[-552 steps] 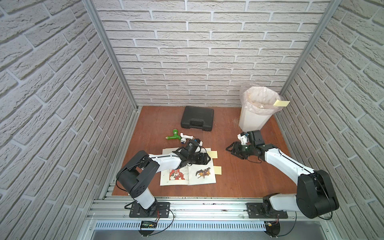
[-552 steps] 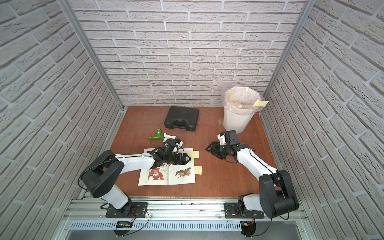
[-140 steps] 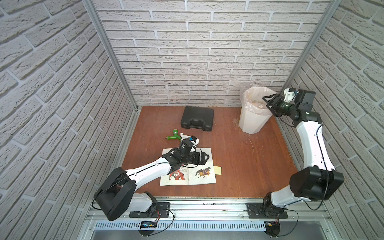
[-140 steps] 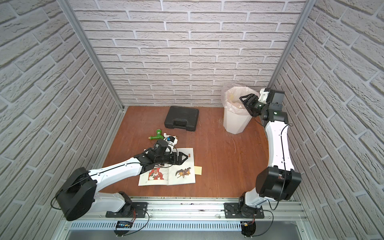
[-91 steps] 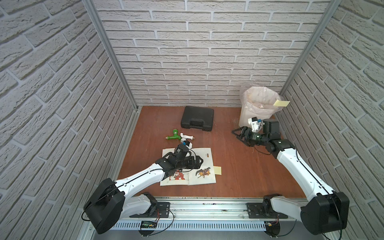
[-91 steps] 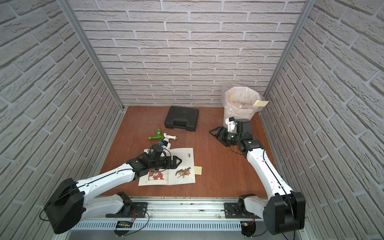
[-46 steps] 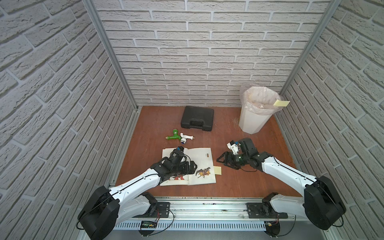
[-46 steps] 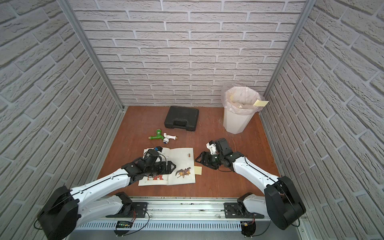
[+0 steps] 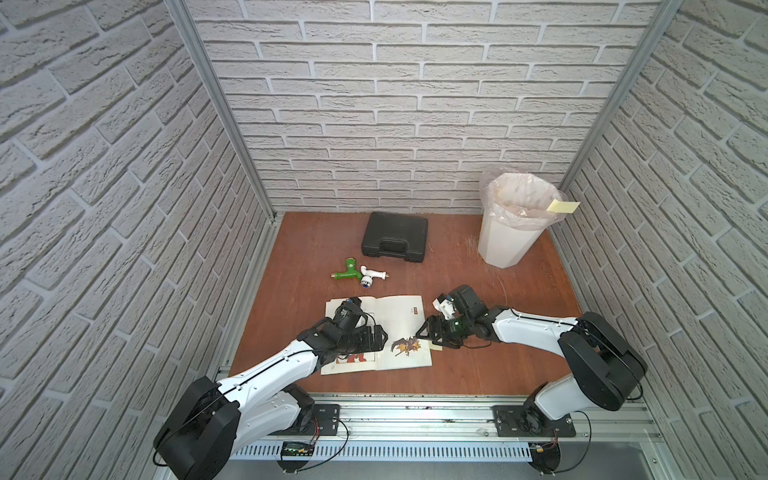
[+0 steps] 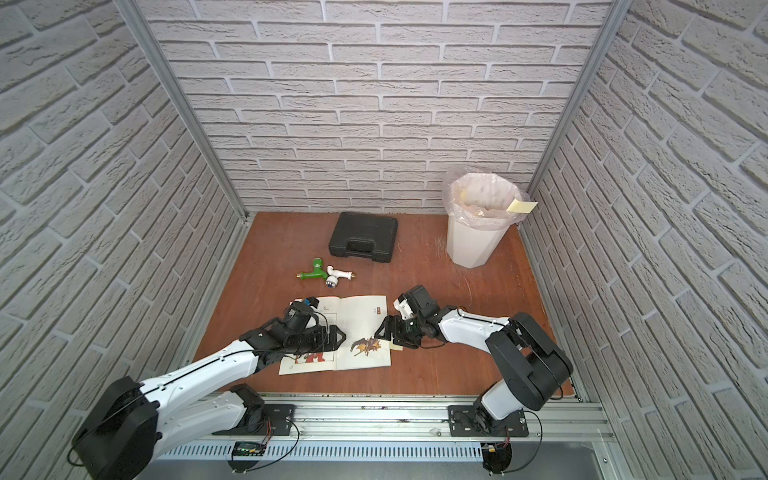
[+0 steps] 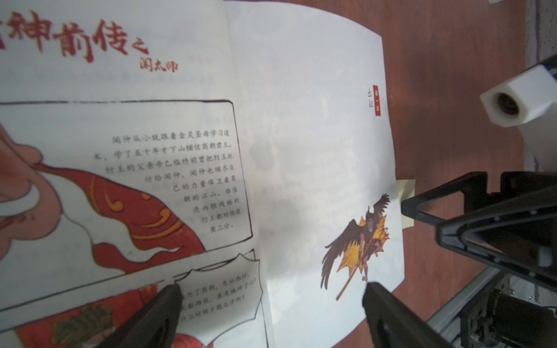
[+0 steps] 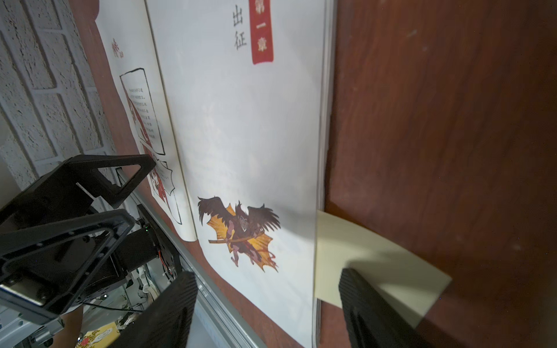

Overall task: Peel off the used sticky note
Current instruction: Turn the page of the book at the center of the board.

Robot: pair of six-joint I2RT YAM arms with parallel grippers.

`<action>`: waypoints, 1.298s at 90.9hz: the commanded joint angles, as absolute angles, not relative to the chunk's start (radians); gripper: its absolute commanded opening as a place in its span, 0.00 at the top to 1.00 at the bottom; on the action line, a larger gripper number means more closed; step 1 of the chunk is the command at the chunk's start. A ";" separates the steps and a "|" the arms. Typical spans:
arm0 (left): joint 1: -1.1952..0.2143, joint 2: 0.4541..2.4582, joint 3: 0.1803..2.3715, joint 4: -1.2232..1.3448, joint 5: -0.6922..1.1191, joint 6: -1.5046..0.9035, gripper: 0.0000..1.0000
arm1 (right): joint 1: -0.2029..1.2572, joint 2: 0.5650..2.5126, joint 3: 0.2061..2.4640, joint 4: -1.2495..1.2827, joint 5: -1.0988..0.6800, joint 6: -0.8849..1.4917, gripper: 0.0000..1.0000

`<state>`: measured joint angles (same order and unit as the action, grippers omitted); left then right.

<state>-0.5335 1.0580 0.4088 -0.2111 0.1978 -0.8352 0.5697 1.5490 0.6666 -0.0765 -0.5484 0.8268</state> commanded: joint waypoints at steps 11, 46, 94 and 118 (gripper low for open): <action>-0.522 1.051 0.383 -0.197 0.210 -0.834 0.02 | 0.589 1.584 0.716 -0.008 -0.542 0.837 0.20; -0.519 1.044 0.381 -0.184 0.221 -0.836 0.02 | 0.624 1.600 0.740 0.064 -0.582 0.899 0.20; -0.510 0.870 0.434 -0.332 0.189 -0.816 0.02 | 0.677 1.611 0.808 0.118 -0.630 0.968 0.21; -0.472 0.730 0.525 -0.532 0.098 -0.778 0.02 | 0.721 1.687 0.902 0.138 -0.652 0.993 0.21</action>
